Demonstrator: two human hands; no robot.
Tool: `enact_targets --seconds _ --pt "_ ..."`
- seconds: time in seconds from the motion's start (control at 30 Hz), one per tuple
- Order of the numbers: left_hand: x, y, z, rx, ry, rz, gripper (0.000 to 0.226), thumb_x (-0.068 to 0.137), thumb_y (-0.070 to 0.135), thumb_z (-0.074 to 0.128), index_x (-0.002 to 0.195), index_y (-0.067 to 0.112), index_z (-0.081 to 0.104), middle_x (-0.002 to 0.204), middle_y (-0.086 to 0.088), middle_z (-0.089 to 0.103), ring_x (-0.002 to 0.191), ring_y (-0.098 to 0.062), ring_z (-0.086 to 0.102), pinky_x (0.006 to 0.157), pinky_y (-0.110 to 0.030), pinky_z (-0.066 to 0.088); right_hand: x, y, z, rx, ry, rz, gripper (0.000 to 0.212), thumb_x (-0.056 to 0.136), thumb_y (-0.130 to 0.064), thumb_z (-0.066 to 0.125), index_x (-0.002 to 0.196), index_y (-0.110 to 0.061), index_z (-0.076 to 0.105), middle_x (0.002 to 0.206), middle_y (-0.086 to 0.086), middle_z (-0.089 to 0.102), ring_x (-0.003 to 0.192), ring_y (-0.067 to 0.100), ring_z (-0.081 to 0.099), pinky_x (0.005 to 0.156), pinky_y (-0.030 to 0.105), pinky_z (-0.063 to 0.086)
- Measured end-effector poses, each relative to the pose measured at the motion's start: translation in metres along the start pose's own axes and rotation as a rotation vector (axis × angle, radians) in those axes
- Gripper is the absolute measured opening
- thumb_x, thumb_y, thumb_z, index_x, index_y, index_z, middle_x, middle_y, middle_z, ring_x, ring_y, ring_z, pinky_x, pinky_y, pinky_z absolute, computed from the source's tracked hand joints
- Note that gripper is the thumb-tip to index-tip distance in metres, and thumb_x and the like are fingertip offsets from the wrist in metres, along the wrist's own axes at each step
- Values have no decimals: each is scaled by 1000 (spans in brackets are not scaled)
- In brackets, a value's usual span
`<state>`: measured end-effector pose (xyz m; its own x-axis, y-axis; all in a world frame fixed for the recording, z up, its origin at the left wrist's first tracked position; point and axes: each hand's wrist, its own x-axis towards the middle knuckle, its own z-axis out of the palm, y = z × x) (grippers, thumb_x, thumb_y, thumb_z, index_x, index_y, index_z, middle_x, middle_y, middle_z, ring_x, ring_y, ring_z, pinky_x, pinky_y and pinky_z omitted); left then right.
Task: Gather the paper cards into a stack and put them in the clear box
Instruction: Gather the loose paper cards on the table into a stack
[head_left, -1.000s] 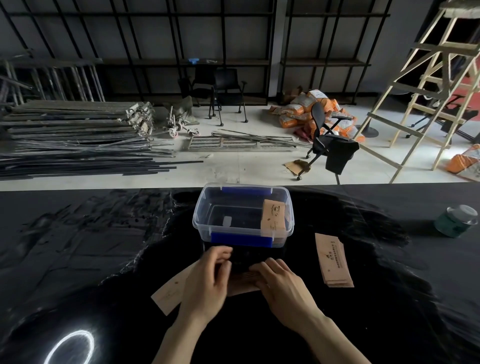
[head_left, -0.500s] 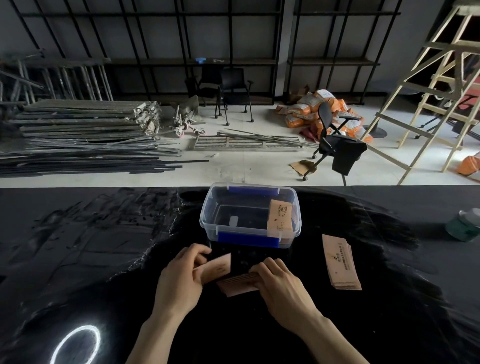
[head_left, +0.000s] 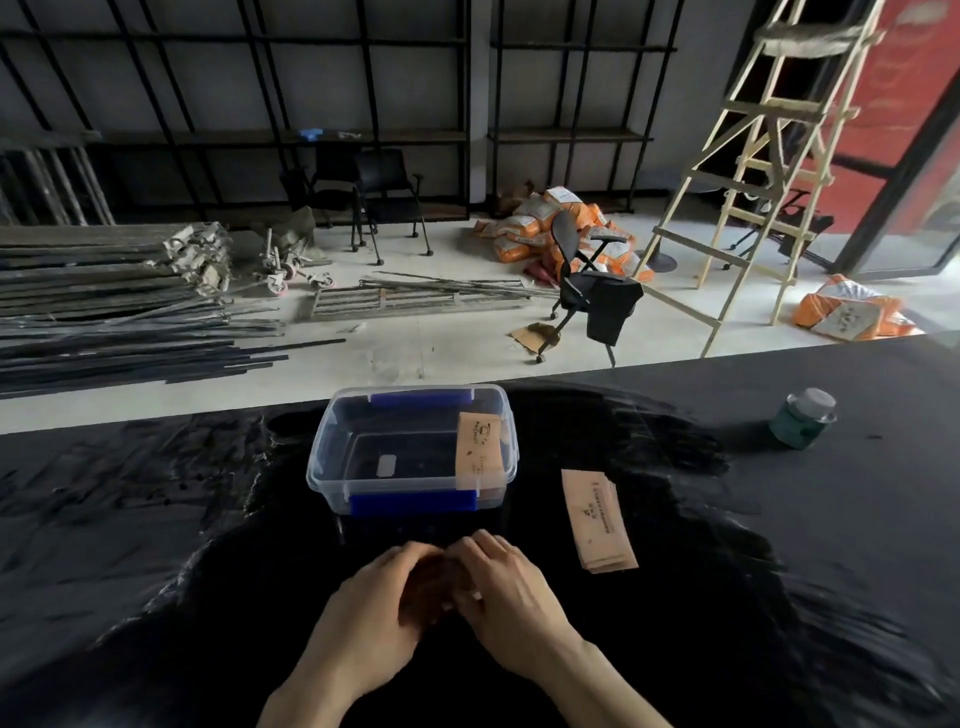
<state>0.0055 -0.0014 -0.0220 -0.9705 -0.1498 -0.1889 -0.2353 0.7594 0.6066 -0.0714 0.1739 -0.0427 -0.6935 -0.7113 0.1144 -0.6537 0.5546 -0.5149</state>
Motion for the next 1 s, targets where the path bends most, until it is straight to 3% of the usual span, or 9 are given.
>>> enact_targets --seconds 0.17,0.23,0.33,0.43,0.57,0.67,0.77,0.87,1.0 --pt "10 30 9 -184 30 -5 39 86 25 81 116 44 64 99 23 78 95 6 73 92 -27 59 -19 15 -19 353 301 197 68 86 -24 78 143 -32 42 124 -13 61 105 4 66 90 25 57" --pt "15 50 21 -408 33 -31 31 86 27 82 112 37 69 98 14 80 92 0 76 87 -29 62 -28 30 -30 528 375 333 74 85 -12 81 143 -29 39 116 -7 65 97 8 71 87 30 61" --pt "26 87 46 -692 41 -166 26 92 20 75 114 33 68 107 6 77 102 -11 74 89 -35 63 -41 47 -52 819 365 449 55 90 -7 78 134 -25 51 111 6 73 95 17 75 79 35 64" --pt "39 122 71 -792 39 -226 20 95 22 71 113 30 67 110 4 75 98 -13 74 82 -33 64 -46 63 -68 953 498 578 42 90 -4 77 124 -23 60 103 9 78 84 18 76 67 31 62" --pt "61 145 85 -547 80 -162 18 94 47 67 110 38 65 109 11 72 91 -3 67 78 -22 56 -33 98 -78 802 634 736 26 88 -17 80 110 -25 69 89 3 82 74 17 78 65 43 66" --pt "80 147 89 -424 86 -195 35 93 46 67 123 28 67 116 4 73 102 -13 70 90 -32 59 -18 108 -83 518 613 738 16 89 -20 77 105 -21 76 85 -5 80 72 5 75 62 16 57" --pt "91 146 92 -334 92 -248 45 91 41 69 133 27 61 128 -2 67 112 -19 68 92 -31 54 -12 111 -77 279 495 760 19 84 -22 76 102 -25 77 98 -2 77 91 17 72 75 28 56" --pt "97 147 94 -279 81 -348 67 92 47 69 149 23 44 146 -7 57 127 -24 61 99 -34 50 -19 112 -70 133 381 819 33 92 -37 65 121 -22 68 115 5 70 112 29 61 89 37 49" --pt "105 149 99 -260 22 -389 76 92 49 68 154 17 39 151 -8 55 135 -27 57 109 -38 47 -23 117 -72 162 273 873 53 98 -39 59 143 -12 50 132 12 64 124 30 57 102 38 45"
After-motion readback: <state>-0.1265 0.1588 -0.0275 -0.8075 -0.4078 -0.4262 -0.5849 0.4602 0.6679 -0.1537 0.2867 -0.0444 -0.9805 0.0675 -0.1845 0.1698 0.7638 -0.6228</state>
